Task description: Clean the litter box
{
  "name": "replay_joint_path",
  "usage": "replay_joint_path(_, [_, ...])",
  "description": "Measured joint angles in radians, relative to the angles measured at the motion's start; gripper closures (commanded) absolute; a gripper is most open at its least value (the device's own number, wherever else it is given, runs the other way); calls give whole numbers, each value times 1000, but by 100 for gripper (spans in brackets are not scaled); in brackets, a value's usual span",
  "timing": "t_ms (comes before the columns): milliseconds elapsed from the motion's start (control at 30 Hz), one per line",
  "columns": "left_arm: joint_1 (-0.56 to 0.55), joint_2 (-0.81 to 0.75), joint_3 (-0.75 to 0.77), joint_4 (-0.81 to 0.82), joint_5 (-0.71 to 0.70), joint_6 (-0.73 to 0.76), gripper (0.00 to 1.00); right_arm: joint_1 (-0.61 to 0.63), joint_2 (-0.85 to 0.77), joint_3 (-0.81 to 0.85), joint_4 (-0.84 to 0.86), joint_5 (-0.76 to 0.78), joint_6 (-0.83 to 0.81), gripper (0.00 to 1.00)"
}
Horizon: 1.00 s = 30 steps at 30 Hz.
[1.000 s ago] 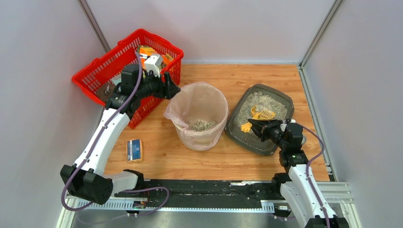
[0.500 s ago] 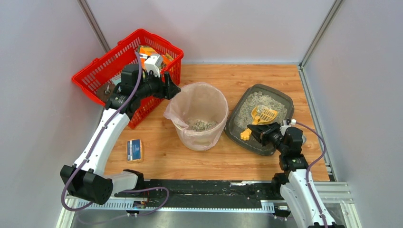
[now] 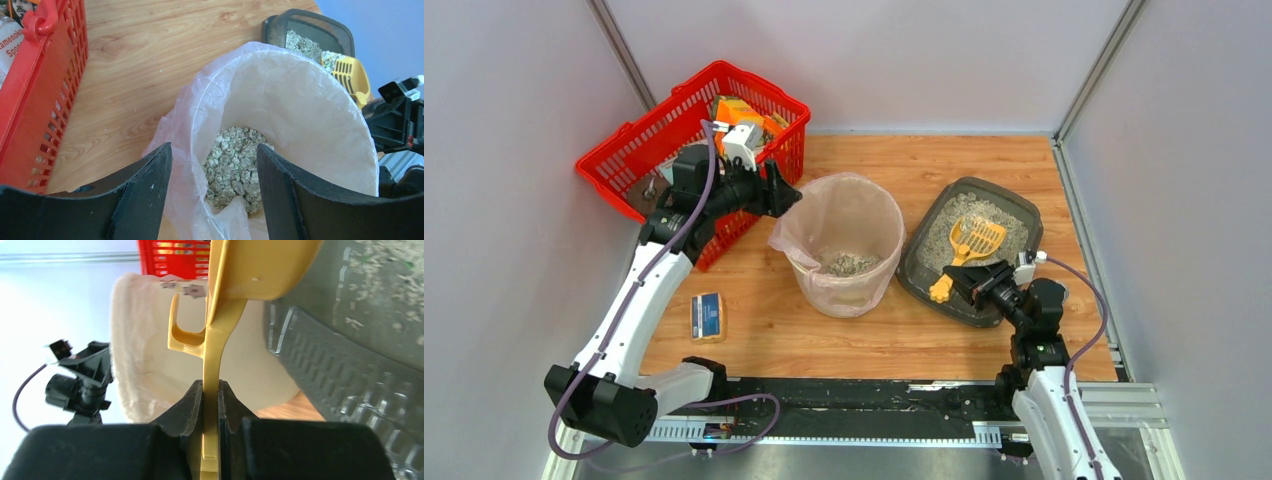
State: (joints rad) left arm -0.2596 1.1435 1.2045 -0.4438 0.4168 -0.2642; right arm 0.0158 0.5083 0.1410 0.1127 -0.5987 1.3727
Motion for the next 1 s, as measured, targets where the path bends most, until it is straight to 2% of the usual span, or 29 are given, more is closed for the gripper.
replay_joint_path(233, [0, 0, -2, 0, 0, 0, 29, -33, -64, -32, 95, -31, 47, 100])
replay_joint_path(700, [0, 0, -2, 0, 2, 0, 29, -54, -153, -50, 47, -71, 14, 100])
replay_joint_path(1000, [0, 0, -2, 8, 12, -1, 29, -89, -238, -88, 41, -59, 71, 100])
